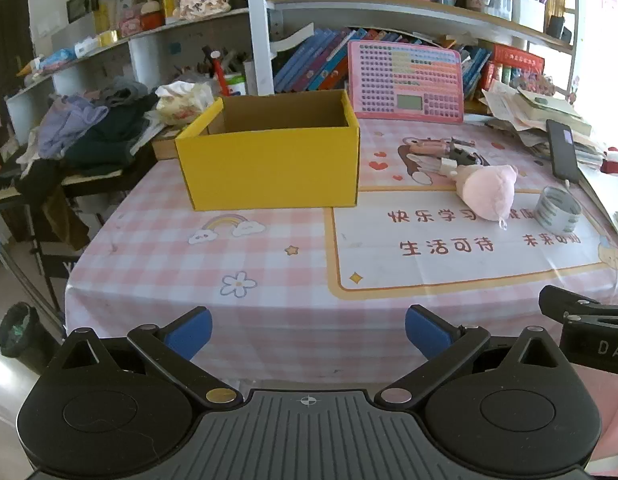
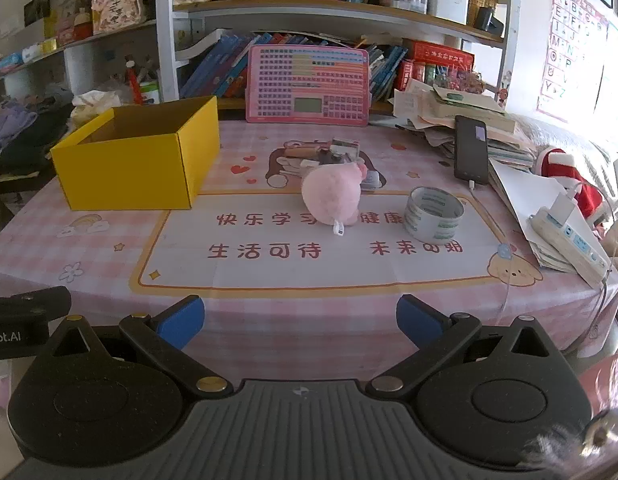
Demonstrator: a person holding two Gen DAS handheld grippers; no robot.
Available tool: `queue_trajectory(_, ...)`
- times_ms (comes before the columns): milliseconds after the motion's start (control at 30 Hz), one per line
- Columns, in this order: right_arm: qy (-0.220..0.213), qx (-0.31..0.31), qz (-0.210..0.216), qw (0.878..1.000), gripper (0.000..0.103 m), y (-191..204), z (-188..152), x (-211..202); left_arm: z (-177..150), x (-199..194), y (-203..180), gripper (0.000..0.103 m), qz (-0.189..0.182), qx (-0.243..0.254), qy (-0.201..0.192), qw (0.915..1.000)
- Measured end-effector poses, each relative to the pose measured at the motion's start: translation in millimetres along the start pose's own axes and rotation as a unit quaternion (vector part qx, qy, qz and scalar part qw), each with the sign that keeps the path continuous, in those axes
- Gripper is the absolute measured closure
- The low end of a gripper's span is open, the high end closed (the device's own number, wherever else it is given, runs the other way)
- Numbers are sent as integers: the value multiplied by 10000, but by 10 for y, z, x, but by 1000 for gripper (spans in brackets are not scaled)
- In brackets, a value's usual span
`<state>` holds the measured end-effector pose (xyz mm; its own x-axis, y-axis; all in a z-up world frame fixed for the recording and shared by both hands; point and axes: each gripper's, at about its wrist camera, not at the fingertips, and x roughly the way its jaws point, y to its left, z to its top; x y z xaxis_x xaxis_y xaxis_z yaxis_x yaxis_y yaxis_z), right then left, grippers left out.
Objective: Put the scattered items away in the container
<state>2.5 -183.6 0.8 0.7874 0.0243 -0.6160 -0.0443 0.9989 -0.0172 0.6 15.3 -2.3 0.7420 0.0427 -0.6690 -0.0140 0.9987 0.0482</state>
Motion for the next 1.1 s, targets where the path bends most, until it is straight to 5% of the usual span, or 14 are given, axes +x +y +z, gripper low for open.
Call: queue_trajectory(1100, 94, -25, -10, 10000, 0, 56, -22, 29, -8, 23, 5, 0, -184, 99, 17, 9998)
